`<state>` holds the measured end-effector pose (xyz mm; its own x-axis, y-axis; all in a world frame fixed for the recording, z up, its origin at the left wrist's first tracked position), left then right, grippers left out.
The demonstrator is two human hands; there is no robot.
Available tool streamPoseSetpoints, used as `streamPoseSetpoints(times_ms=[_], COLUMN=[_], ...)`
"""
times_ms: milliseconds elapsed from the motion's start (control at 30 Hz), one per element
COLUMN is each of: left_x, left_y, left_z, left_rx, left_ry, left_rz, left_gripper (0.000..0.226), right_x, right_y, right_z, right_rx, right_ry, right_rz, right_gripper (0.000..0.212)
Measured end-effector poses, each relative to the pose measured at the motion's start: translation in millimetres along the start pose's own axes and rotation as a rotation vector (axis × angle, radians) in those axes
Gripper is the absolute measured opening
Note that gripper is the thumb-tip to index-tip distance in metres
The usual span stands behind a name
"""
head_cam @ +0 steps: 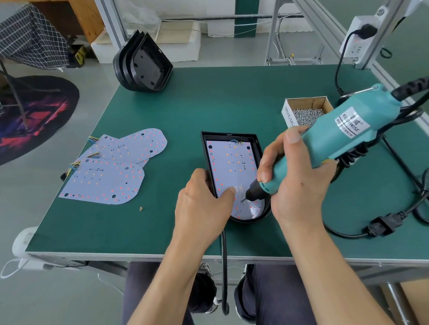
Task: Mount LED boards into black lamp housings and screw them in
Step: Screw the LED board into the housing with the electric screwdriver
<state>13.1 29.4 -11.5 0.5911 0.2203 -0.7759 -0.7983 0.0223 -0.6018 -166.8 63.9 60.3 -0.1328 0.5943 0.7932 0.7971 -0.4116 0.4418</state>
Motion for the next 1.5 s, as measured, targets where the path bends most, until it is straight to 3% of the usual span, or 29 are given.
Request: streamPoseSetpoints(times_ms=[167,600,800,967,1133,1267,1500], left_x=[1,1,8,14,17,14,-11], left_y=[1,0,1,-7,-18,-33,-70], left_z=[-1,-1,-4,-4,0,10,42], left_rx=[0.005,0.0,0.065,0.156,0.206,0.137,-0.036], left_ry=[0.004,0.007,-0.032,-0.082,-0.075,-0.001,0.241], left_rz=[0.012,0.013,0.107,0.443,0.77,0.871,0.834], left_gripper=[0.027,0.028,0.028,0.026,0.021,0.022,0.021], right_x=[1,18,46,38,22,12,-12], right_y=[1,-1,-26,-66,-97,-96,-60], right_z=[0,-3,-28,-35,-21,-7,17], right_rx=[0.073,0.008,-0.118,-0.051,0.166,0.408,0.627], right_ry=[-0.003,-0.027,-0.019,0.163,0.269,0.264,0.258], right_rz=[-0.073,-0.11,-0.025,0.303,0.838,1.232,1.516], right_gripper=[0.009,0.01,0.027,0.04,0.036,0.024,0.036])
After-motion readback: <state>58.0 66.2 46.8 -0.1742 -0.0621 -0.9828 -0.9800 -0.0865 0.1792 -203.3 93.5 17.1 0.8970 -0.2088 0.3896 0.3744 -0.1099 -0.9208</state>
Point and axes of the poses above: each hand's wrist, its own z-axis away from the middle knuckle, its own y-axis out of the palm, x = y × z, the point moved 8 cm from there along -z, towards the middle knuckle, and after that the axes turned 9 degrees about -y, right-handed, at the moved point
